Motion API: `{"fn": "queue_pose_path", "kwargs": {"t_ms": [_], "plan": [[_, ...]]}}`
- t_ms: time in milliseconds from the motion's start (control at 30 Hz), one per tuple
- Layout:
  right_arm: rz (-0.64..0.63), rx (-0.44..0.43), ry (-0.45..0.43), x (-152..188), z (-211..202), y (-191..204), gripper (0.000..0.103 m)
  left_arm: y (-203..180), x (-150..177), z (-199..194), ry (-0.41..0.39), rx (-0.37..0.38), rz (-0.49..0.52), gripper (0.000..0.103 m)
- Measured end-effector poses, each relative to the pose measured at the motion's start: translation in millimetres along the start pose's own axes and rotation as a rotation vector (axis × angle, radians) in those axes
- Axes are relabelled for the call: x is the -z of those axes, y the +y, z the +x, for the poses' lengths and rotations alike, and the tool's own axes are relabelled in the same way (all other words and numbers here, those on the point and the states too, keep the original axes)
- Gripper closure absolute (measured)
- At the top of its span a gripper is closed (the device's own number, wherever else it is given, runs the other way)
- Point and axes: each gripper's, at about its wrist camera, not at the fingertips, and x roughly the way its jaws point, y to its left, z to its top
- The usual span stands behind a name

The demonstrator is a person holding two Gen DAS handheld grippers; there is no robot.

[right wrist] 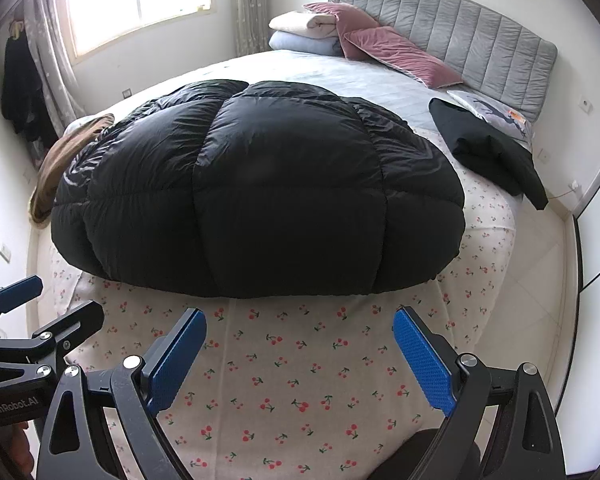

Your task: Fold large clothes

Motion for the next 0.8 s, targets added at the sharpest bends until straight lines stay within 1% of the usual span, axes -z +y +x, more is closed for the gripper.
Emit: {"fn": "queue_pose_path", "kwargs": {"t_ms": [800], "plan": [[0.0, -0.002, 0.003, 1.0, -1.4, 4.6, 0.007, 1.7, 1.0, -0.8, 0.001, -0.006, -0.005, 0.001]]}}
